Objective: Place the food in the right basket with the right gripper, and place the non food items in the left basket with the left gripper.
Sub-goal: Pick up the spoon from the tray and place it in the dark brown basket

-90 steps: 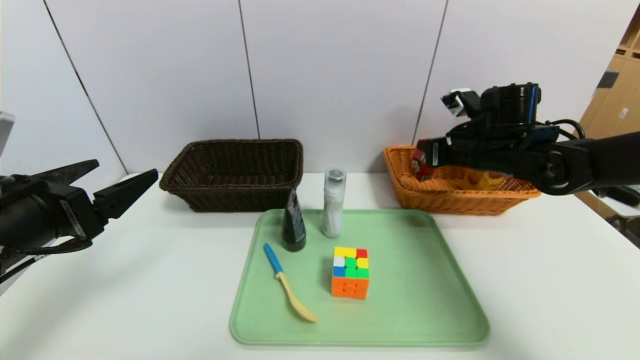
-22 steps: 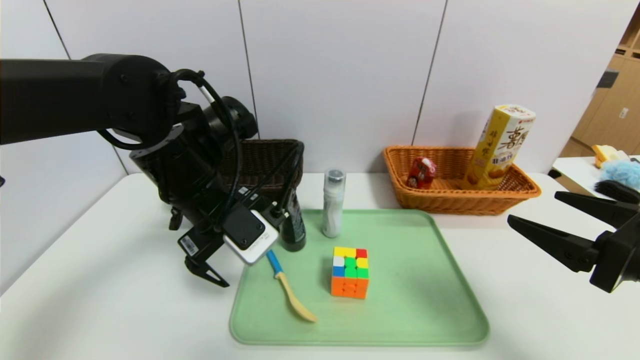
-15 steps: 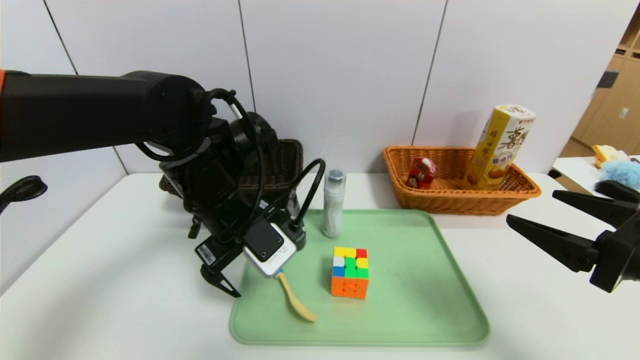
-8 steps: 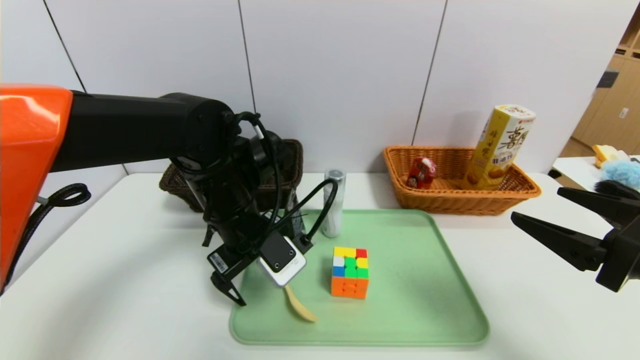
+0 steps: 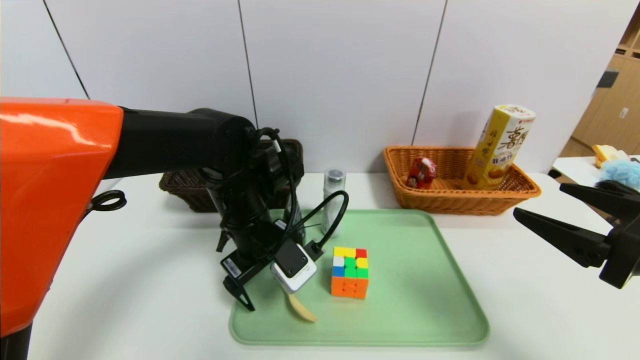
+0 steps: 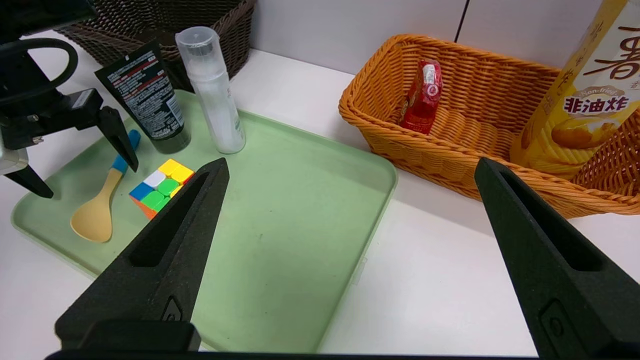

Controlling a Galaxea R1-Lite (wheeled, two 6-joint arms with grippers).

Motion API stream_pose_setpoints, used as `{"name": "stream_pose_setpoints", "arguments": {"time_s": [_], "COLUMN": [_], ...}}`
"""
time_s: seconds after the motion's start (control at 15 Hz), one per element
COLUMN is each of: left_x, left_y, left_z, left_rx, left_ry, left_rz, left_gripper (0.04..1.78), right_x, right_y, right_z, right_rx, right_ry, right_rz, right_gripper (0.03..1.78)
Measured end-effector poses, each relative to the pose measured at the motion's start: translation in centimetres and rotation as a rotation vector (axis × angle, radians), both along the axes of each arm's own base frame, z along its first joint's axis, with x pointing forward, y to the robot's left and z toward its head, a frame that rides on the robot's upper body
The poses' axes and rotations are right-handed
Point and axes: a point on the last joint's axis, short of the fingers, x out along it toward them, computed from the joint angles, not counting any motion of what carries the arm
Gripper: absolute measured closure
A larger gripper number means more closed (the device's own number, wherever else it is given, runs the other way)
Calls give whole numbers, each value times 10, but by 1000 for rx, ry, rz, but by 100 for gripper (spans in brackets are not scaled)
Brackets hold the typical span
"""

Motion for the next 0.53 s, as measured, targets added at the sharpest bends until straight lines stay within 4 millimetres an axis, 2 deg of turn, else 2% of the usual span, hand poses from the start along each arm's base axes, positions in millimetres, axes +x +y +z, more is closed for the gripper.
{"name": "stream_pose_setpoints", "arguments": {"time_s": [0.47,0.53], "left_x": [12,13], "left_y": [-6,-7], "left_z": [-9,-10], "left_rx": [-1,-1], "left_ry": [4,6], "left_rz": [5,5], "left_gripper": [13,19], "right_x": [0,0], "right_y": [0,0], "right_z": [-1,-1], "right_rx": [1,1], "right_ry": [2,2], "right_rz": [-1,-1], "right_gripper": [12,12]}}
